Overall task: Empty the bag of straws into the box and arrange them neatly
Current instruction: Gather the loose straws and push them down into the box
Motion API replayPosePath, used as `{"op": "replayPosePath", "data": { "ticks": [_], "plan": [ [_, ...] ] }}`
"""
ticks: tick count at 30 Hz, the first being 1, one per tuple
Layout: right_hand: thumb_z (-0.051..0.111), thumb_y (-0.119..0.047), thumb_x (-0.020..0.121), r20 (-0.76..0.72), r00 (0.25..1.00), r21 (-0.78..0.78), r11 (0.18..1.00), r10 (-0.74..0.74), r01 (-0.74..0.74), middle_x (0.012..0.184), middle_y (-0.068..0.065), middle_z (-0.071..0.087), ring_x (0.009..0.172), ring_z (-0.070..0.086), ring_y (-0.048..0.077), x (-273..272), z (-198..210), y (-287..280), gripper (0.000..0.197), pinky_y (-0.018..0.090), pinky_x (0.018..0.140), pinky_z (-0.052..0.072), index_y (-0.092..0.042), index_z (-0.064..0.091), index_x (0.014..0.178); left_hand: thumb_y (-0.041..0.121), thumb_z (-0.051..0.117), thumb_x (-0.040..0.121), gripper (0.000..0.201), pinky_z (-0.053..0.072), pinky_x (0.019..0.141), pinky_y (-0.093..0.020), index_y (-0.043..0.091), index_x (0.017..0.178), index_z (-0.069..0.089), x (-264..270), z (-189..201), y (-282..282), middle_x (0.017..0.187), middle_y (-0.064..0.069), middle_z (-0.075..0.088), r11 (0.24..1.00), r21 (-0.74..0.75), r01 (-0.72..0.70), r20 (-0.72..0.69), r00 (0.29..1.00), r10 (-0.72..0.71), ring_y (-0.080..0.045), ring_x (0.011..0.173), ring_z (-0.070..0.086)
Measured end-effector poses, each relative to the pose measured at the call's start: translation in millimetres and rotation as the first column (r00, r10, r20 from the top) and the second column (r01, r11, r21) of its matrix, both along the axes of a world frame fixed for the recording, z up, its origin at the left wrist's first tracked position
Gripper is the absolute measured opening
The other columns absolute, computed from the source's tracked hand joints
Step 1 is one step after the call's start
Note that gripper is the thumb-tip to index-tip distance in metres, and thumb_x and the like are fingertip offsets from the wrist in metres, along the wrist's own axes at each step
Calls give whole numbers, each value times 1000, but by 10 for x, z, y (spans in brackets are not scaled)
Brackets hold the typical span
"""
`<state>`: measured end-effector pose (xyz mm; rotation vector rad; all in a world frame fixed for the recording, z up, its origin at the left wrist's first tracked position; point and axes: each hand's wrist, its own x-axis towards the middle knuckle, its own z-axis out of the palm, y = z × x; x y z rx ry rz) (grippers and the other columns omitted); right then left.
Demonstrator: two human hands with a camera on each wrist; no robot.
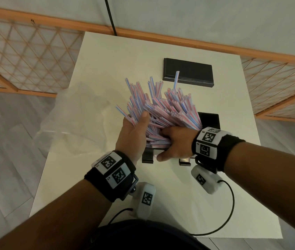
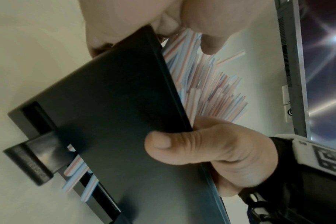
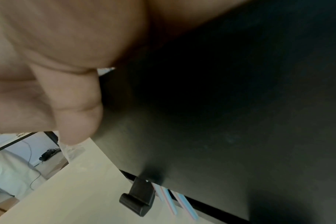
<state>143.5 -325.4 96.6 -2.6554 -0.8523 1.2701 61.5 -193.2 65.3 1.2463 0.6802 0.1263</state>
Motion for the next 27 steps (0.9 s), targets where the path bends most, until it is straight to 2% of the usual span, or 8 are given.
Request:
{"op": "replayPosePath", "data": {
  "ticks": [5,8,9,12,16,20,23,27],
  "plan": [
    [83,-51,67,-67,998,-14,1000,4,-5,108,-11,64,101,60,17,66,15,-21,55,33,95,48,-32,55,112,50,61,95,18,50,111,-43,38,108,63,16,29,8,113,16,73,1000,-9,-10,18,1000,10,-3,110,69],
    [84,-45,68,-38,997,-20,998,61,-61,119,-6,62,111,58,20,56,17,8,67,34,99,45,-24,54,124,67,63,79,35,49,111,-49,40,101,61,12,32,11,115,9,73,1000,8,3,16,1000,-4,-13,114,68],
    [85,-44,67,-40,997,-25,997,68,-69,125,-5,62,115,57,21,46,15,25,74,37,102,45,-23,52,130,66,63,80,35,49,111,-50,39,103,61,12,26,5,116,8,73,1000,12,3,34,999,-3,-13,115,69],
    [88,-38,61,-66,997,-19,999,43,-45,127,-4,63,117,59,22,55,-23,48,83,42,102,48,-28,52,136,57,63,86,36,48,112,-44,39,117,60,12,1,-17,123,13,72,998,56,8,89,996,-13,-6,120,67],
    [86,-38,57,-33,997,-11,997,74,-74,135,-4,59,127,53,23,49,-54,78,93,44,107,42,-32,46,141,67,63,77,42,52,107,-43,43,111,61,14,-32,5,113,18,75,995,98,26,94,995,-36,-2,112,69],
    [81,-23,67,-68,992,-50,993,105,-108,125,1,64,116,59,27,58,-34,111,85,41,102,46,-29,43,143,64,61,82,31,50,109,-37,62,113,63,15,34,-6,117,27,72,987,147,66,98,992,-81,6,117,65],
    [80,-25,61,-17,994,-6,994,110,-110,118,-2,67,108,61,25,63,-31,115,84,42,97,50,-35,48,138,55,64,89,47,47,115,-45,38,133,60,9,49,-8,131,12,70,988,146,42,144,988,-63,-5,127,64],
    [80,-31,54,31,999,82,996,44,-47,91,-5,70,82,67,21,49,-46,102,64,41,80,58,-28,60,114,57,68,85,61,50,112,-48,20,134,65,-11,59,16,128,3,73,988,150,-28,189,982,-1,-12,124,67]
  ]
}}
